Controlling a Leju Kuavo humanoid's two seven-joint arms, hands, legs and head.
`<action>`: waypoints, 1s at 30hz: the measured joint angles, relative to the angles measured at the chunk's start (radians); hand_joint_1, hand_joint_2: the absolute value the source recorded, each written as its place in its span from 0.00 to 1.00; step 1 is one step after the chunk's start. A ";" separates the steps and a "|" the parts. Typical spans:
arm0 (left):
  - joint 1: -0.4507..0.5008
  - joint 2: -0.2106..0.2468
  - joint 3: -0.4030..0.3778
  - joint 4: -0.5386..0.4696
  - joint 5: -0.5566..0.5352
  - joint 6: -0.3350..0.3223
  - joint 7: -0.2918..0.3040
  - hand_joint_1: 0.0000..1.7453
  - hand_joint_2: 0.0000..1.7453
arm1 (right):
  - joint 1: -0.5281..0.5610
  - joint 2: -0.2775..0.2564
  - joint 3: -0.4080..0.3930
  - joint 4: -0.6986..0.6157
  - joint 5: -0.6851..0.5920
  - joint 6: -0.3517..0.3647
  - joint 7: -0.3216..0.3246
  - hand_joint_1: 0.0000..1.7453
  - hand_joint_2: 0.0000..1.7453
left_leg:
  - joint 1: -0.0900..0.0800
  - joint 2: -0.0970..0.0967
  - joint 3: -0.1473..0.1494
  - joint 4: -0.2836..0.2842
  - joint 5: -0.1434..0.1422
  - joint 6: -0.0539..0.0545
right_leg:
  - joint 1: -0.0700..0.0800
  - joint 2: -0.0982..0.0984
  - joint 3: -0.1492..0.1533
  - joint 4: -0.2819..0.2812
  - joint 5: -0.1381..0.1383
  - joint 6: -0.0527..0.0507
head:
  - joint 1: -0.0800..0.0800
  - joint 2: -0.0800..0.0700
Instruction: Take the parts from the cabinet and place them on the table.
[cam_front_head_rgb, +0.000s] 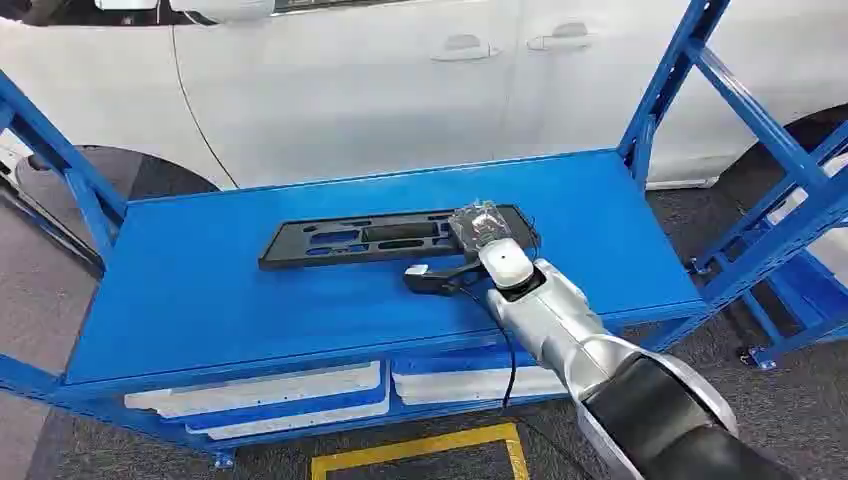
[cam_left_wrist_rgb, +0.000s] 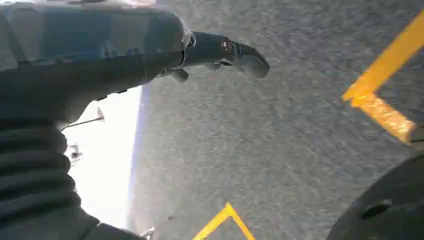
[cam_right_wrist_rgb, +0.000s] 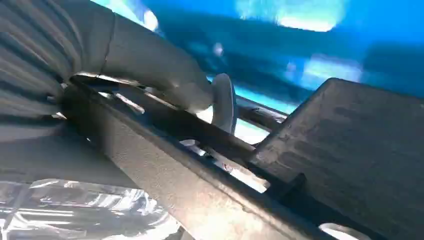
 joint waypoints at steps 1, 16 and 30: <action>-0.001 0.000 0.000 0.000 0.000 0.000 -0.001 0.00 0.00 | 0.002 0.001 0.000 0.001 -0.010 -0.007 -0.007 1.00 1.00 | -0.001 -0.002 0.009 -0.013 0.023 -0.002 | 0.000 0.001 0.003 0.001 -0.002 0.001 | 0.000 0.000; 0.006 0.000 -0.001 0.002 0.001 0.007 0.011 0.00 0.00 | -0.029 -0.030 -0.061 -0.303 -0.224 -0.048 -0.203 0.97 1.00 | 0.012 0.012 0.126 -0.303 0.150 0.055 | -0.002 0.002 -0.177 0.363 -0.154 0.053 | 0.000 0.000; 0.033 -0.011 -0.013 0.002 -0.006 0.151 -0.069 0.00 1.00 | 0.167 -0.081 -0.194 -0.871 -0.878 0.236 -0.443 0.97 1.00 | 0.003 0.005 0.012 -0.026 0.002 0.002 | -0.001 0.001 0.003 -0.004 -0.004 0.002 | 0.000 0.000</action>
